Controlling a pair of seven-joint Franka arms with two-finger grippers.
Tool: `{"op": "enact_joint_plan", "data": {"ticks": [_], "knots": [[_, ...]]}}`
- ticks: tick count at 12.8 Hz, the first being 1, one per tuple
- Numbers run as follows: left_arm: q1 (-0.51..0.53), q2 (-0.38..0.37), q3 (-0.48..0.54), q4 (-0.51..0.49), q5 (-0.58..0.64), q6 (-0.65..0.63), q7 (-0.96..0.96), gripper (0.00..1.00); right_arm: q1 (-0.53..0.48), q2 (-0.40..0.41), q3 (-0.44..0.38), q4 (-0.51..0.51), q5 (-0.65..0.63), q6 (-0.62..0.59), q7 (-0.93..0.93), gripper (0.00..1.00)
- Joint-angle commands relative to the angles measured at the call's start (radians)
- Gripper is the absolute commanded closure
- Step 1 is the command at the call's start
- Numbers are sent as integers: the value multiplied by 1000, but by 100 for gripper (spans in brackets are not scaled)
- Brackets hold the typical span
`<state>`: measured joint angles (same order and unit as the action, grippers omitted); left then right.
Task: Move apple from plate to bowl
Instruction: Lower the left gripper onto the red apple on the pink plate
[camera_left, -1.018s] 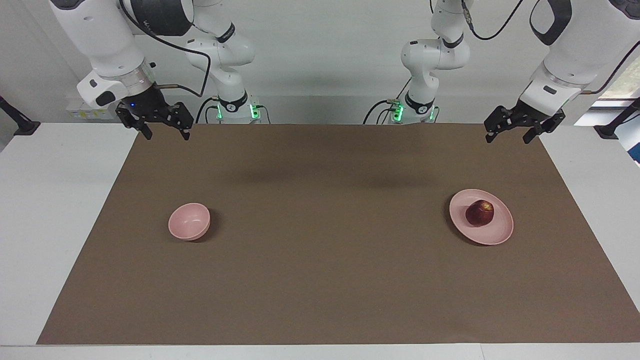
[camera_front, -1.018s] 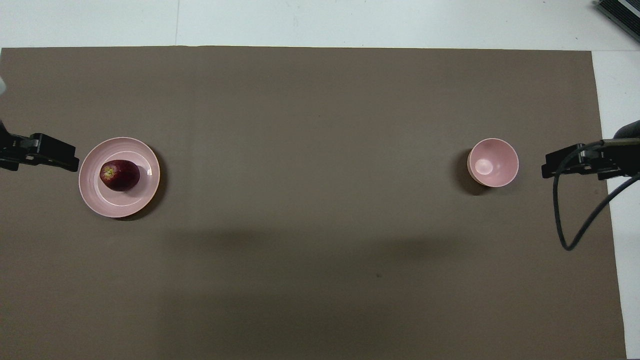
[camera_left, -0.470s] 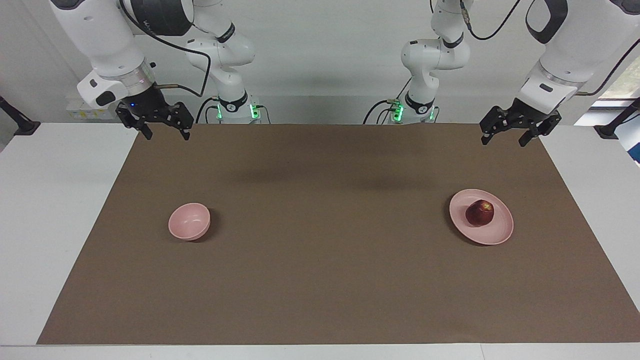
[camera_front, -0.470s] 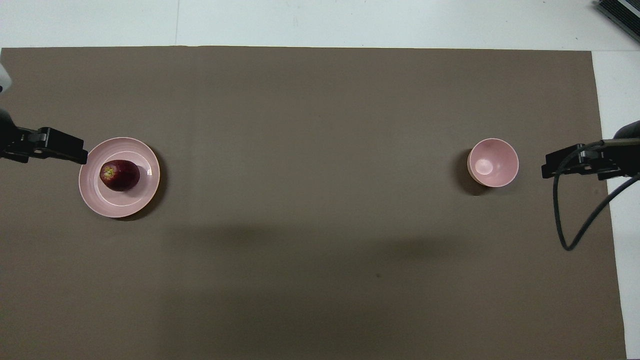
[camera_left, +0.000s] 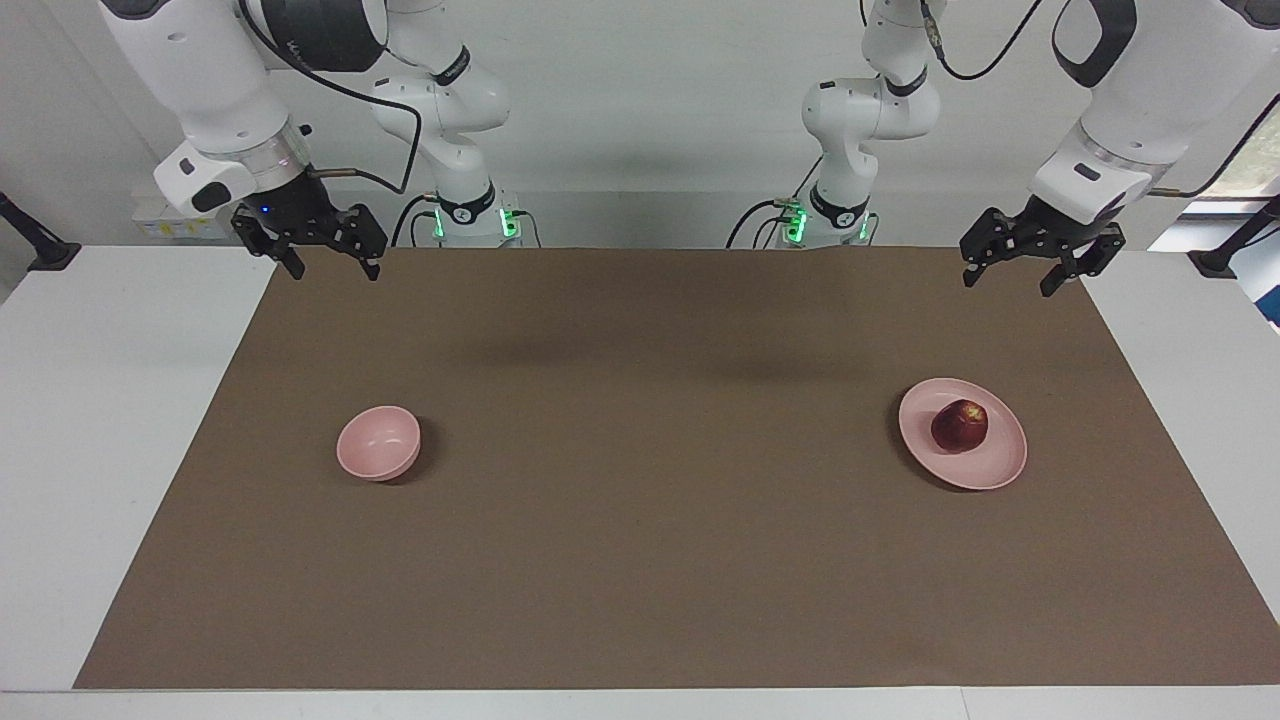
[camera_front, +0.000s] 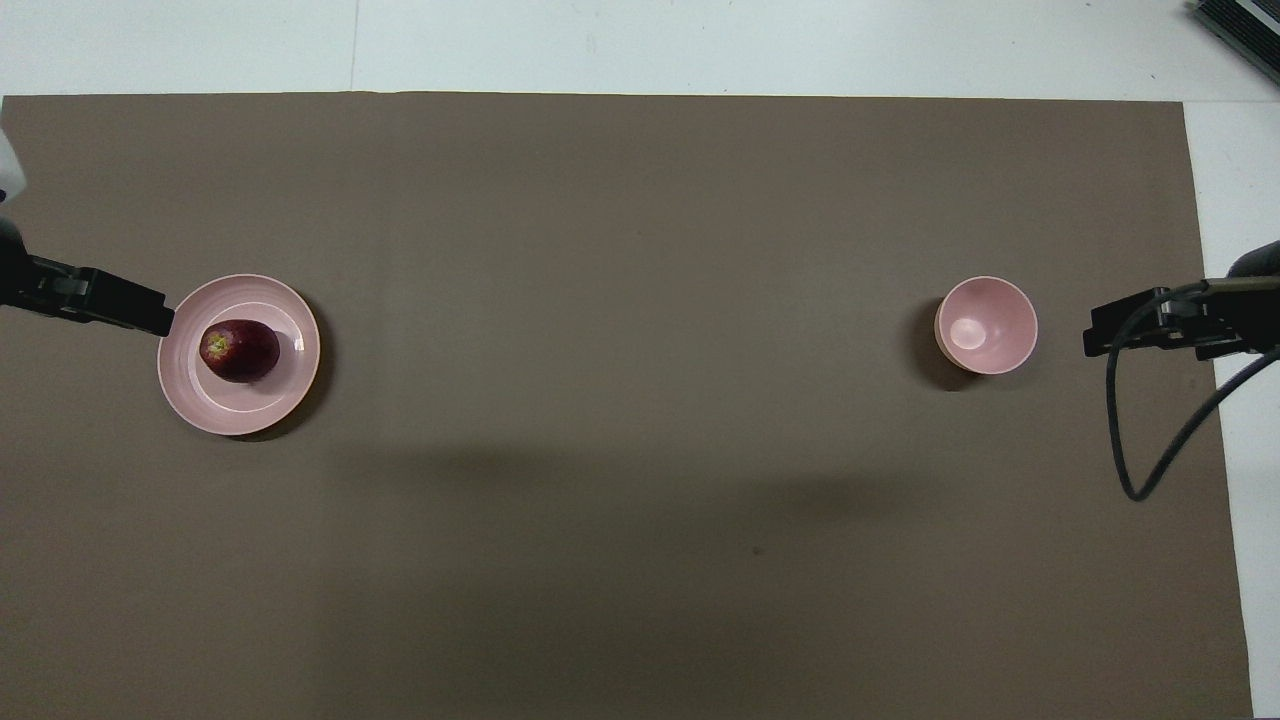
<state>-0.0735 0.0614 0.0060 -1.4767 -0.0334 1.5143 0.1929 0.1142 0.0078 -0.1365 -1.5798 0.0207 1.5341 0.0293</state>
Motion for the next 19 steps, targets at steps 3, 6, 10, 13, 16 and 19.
{"op": "enact_joint_plan", "data": {"ticks": [3, 6, 10, 13, 16, 19], "knots": [[-2, -40, 6, -57, -10, 15, 48, 0, -4, 4, -3, 15, 5, -19, -19, 0], [-2, -45, 8, -80, -10, 23, 30, 0, -4, 4, -3, 15, 5, -19, -19, 0], [7, -49, 14, -174, -10, 111, 22, 0, -4, 6, -3, 15, 5, -19, -19, 0], [27, -43, 14, -237, -8, 210, 23, 0, -4, 6, -3, 15, 4, -19, -19, 0], [44, -11, 14, -287, -8, 283, 19, 0, -4, 4, -3, 15, 5, -19, -19, 0], [78, -5, 14, -384, -8, 415, 22, 0, -4, 6, -3, 15, 5, -19, -17, 0]]}}
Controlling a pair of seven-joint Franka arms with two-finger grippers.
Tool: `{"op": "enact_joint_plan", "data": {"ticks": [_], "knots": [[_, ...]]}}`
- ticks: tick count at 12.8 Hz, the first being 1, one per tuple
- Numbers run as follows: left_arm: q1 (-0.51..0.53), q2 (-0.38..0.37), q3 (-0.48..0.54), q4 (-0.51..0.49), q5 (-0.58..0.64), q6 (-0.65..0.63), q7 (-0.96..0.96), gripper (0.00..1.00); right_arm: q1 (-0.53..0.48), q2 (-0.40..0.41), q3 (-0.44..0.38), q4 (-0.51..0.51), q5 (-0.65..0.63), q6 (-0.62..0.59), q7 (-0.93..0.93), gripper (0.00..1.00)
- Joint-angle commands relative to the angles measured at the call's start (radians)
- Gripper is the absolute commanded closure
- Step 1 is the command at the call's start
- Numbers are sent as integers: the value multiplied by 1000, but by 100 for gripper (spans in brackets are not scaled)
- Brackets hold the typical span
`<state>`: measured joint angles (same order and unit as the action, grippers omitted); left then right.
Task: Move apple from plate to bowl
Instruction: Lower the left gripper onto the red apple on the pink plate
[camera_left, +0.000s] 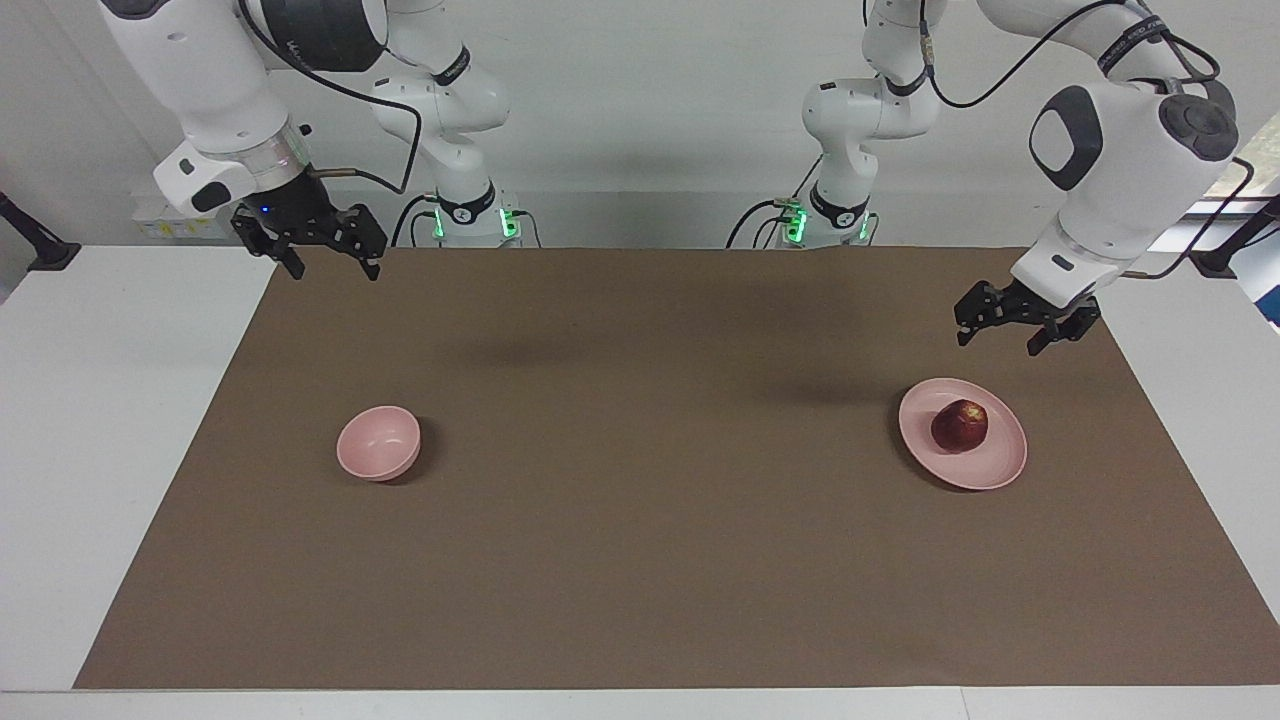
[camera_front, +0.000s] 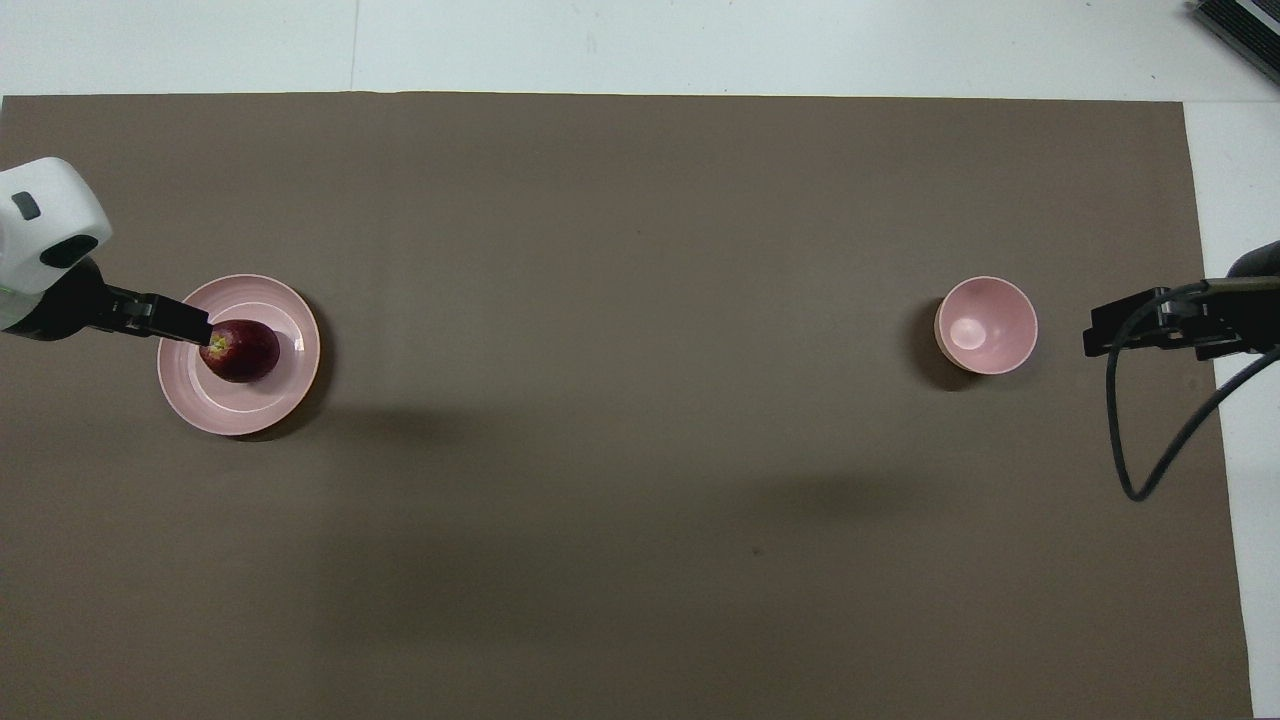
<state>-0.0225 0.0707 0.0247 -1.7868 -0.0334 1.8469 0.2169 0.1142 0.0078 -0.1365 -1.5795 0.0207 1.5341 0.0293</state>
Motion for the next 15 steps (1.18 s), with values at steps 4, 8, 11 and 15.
{"op": "enact_joint_plan", "data": {"ticks": [4, 8, 11, 15], "knots": [[29, 93, -5, -123, -8, 225, -39, 0, -4, 4, -3, 15, 5, -19, -19, 0], [32, 113, -3, -223, -8, 357, -33, 0, -4, 6, -3, 15, 5, -19, -19, 0], [42, 141, -5, -236, -8, 431, -31, 0, -4, 6, -3, 15, 5, -19, -19, 0], [41, 156, -5, -244, -8, 466, -36, 0, -4, 6, -3, 16, 5, -19, -19, 0]]}}
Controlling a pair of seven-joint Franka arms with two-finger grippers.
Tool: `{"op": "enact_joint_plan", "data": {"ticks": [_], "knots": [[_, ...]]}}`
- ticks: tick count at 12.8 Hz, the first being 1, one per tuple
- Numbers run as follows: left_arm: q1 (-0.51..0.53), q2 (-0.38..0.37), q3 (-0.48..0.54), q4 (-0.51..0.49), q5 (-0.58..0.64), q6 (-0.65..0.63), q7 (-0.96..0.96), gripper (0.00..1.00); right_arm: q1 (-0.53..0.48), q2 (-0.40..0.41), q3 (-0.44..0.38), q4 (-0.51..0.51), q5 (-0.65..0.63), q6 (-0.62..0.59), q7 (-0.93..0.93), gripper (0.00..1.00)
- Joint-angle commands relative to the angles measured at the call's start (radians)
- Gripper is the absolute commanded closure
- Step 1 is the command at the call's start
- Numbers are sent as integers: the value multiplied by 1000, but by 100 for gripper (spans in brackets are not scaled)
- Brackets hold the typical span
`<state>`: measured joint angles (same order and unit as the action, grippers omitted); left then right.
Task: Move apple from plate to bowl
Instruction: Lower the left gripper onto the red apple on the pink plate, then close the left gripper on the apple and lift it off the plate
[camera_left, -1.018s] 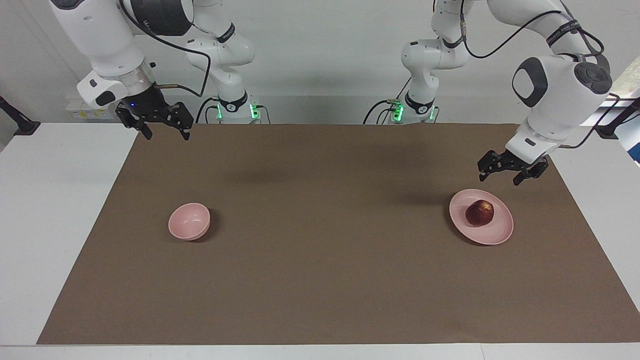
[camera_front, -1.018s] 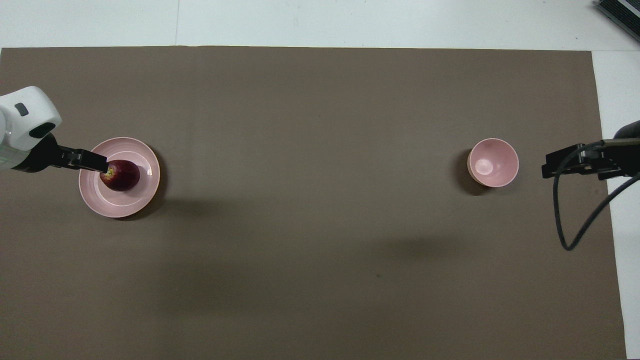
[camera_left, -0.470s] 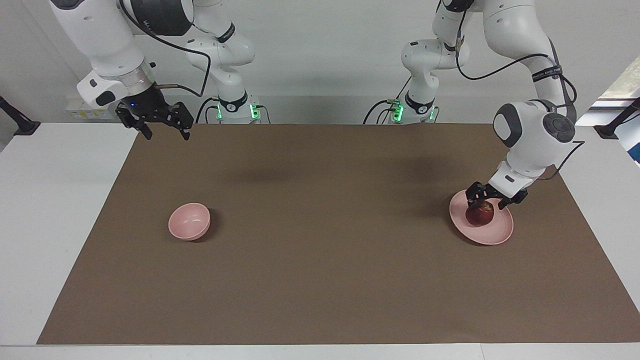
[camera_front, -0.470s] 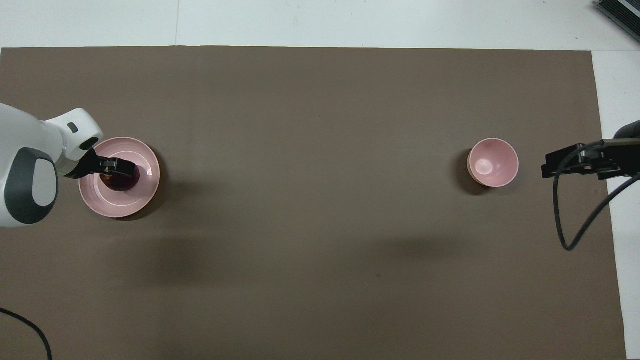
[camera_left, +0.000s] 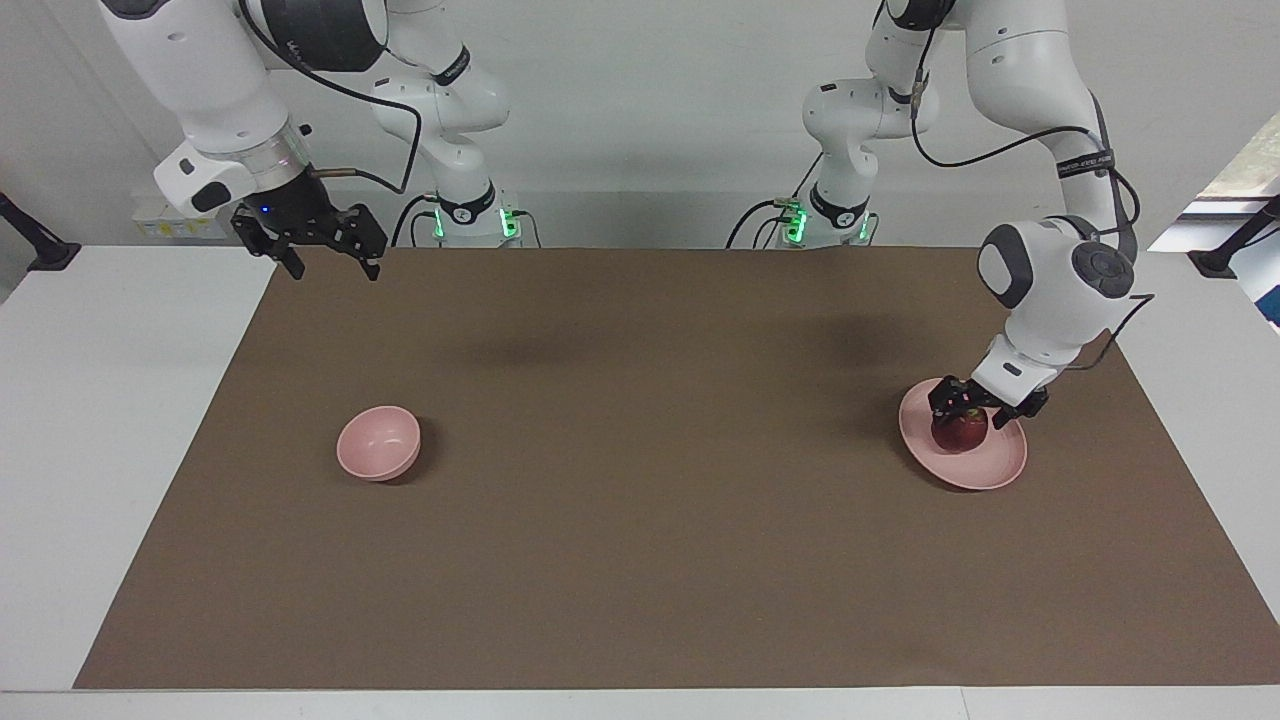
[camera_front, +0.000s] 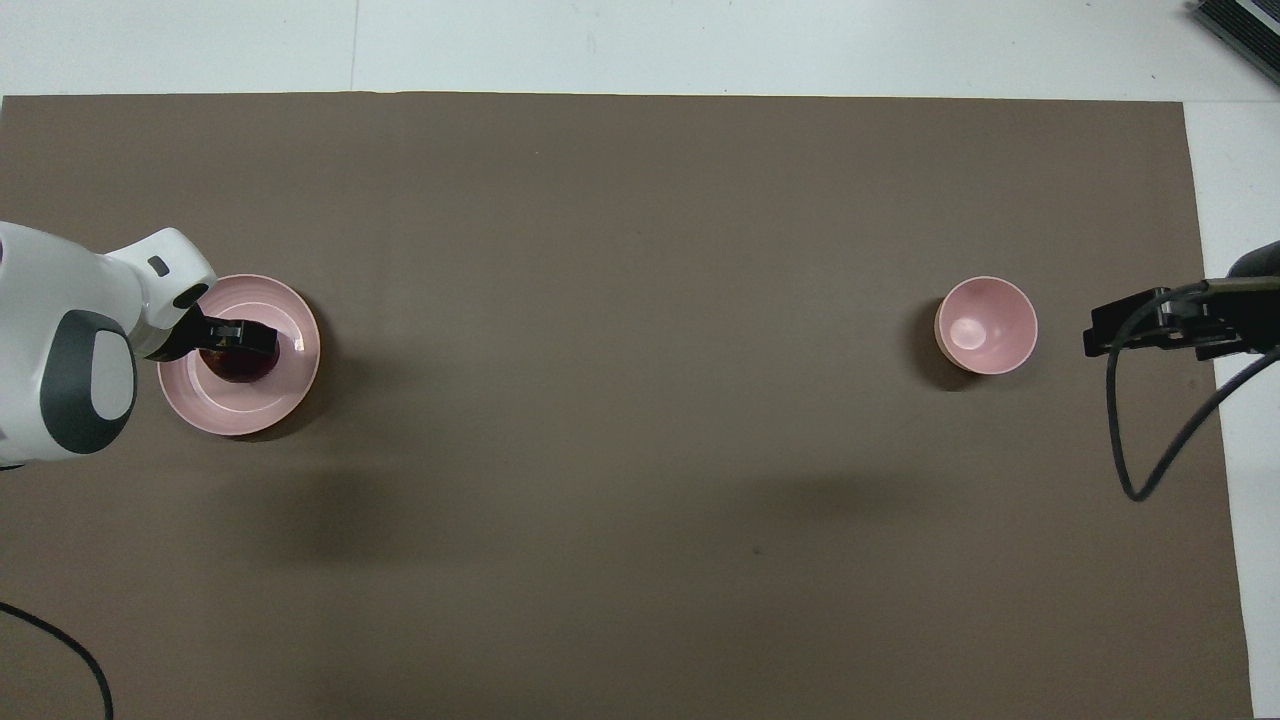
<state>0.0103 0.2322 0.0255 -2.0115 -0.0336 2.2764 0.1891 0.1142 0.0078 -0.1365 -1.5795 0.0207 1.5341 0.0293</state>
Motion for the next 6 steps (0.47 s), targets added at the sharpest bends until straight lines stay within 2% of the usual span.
{"op": "enact_joint_plan", "data": {"ticks": [1, 2, 3, 4, 5, 6], "knots": [[8, 12, -4, -18, -8, 40, -10, 0, -4, 6, -3, 15, 5, -19, -17, 0], [10, 21, -6, -18, -8, 48, -10, 0, -4, 6, -3, 15, 5, -19, -17, 0], [10, 21, -6, -18, -8, 48, -13, 18, -4, 6, -3, 15, 5, -19, -17, 0], [8, 21, -6, -16, -8, 38, -13, 50, -4, 6, -3, 15, 5, -19, -19, 0], [8, 22, -4, -9, -8, 31, -13, 75, -4, 6, -3, 15, 5, -19, -19, 0], [7, 22, -4, -3, -8, 12, -14, 95, -4, 6, -3, 15, 5, -19, -19, 0]]}}
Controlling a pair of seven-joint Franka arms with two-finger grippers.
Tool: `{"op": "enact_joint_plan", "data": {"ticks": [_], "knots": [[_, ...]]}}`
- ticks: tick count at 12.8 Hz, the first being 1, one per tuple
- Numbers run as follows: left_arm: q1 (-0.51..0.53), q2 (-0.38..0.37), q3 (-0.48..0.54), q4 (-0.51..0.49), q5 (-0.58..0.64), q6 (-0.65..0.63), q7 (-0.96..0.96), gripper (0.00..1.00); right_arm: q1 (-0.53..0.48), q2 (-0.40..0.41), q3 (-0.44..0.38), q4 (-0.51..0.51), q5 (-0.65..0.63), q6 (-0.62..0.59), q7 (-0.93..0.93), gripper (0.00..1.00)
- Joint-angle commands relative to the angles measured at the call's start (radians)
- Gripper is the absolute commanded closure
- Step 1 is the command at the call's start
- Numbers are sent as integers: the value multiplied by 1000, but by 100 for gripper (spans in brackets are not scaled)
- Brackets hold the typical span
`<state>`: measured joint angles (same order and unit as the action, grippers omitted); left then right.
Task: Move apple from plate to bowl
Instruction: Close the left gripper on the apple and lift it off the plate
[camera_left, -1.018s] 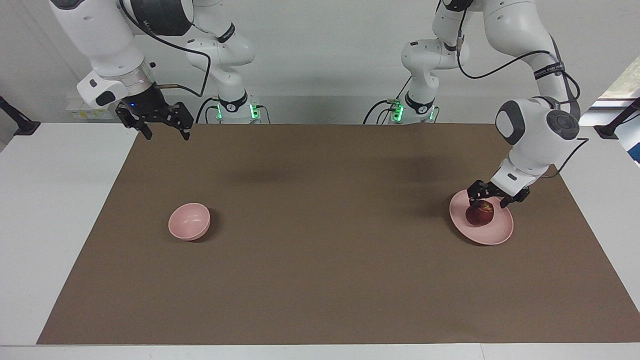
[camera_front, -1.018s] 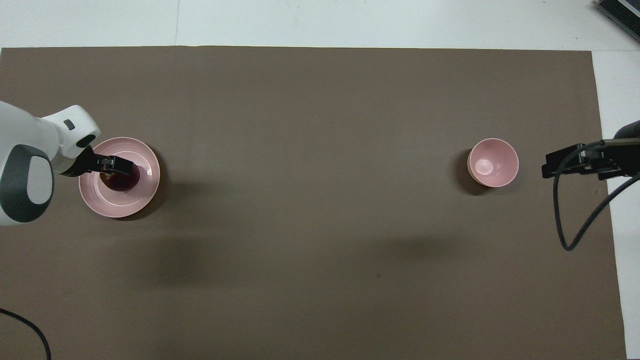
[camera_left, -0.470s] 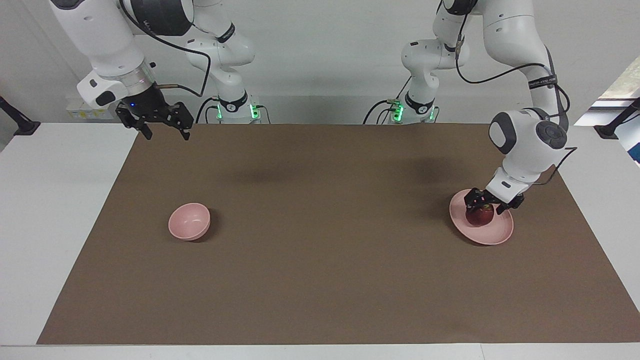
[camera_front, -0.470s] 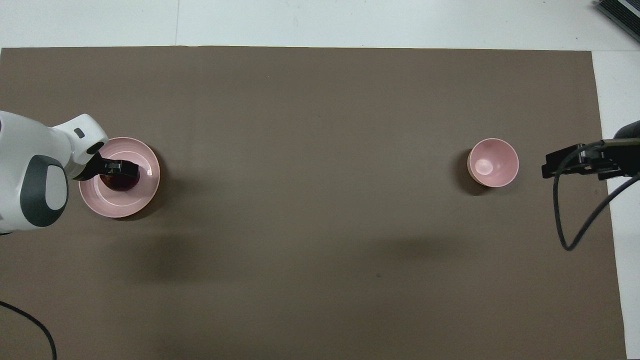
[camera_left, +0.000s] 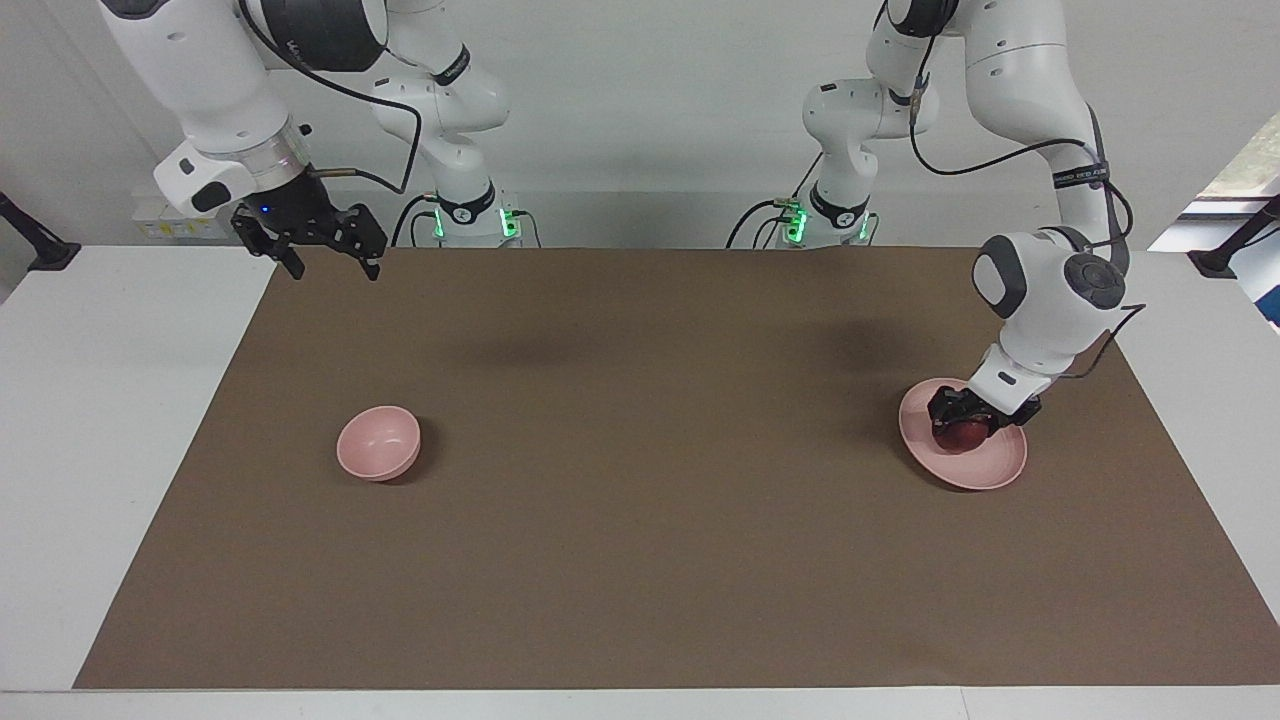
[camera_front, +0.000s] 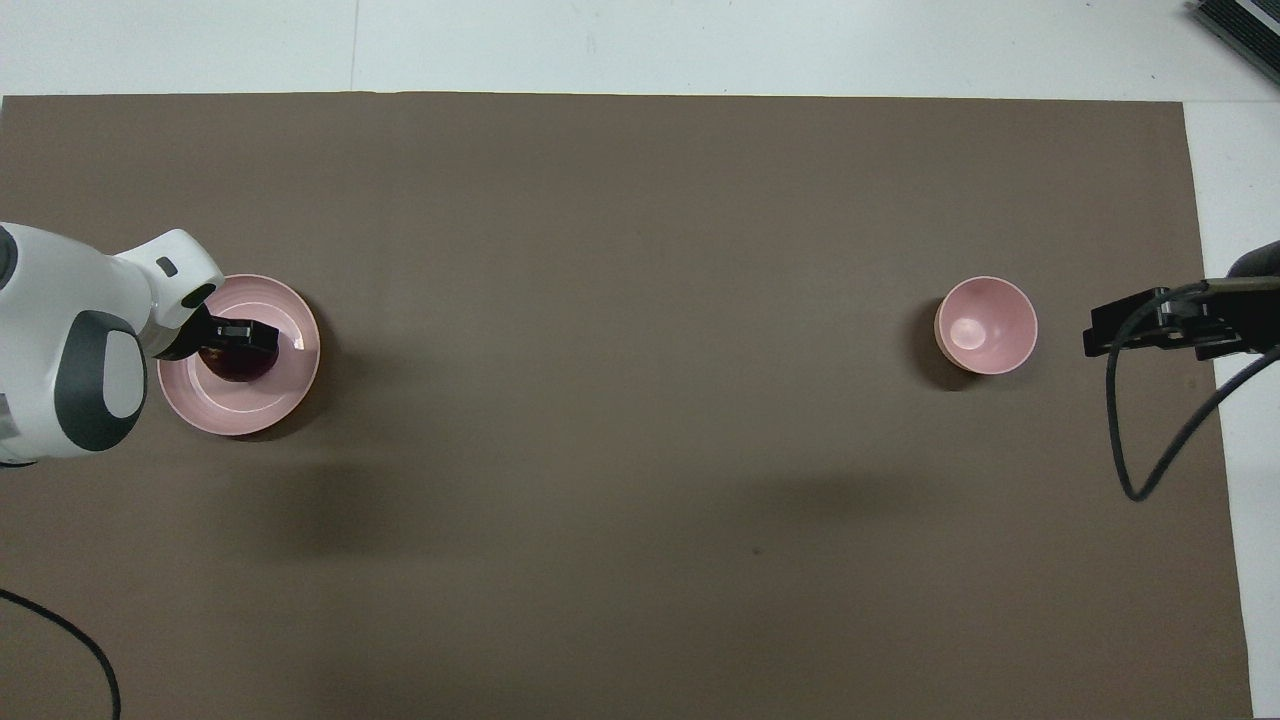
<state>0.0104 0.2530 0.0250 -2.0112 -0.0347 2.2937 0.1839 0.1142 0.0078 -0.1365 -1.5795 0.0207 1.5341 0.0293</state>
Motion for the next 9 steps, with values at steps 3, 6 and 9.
{"op": "enact_joint_plan", "data": {"ticks": [3, 6, 9], "knots": [[-1, 47, -5, 170, -7, -205, -12, 100, -4, 4, -3, 15, 5, -19, -17, 0], [-16, 61, -11, 265, -11, -308, -14, 100, -4, 4, -3, 15, 5, -19, -19, 0], [-84, 63, -13, 289, -47, -362, -142, 100, -4, 4, -8, 15, 5, -23, -17, 0]]}}
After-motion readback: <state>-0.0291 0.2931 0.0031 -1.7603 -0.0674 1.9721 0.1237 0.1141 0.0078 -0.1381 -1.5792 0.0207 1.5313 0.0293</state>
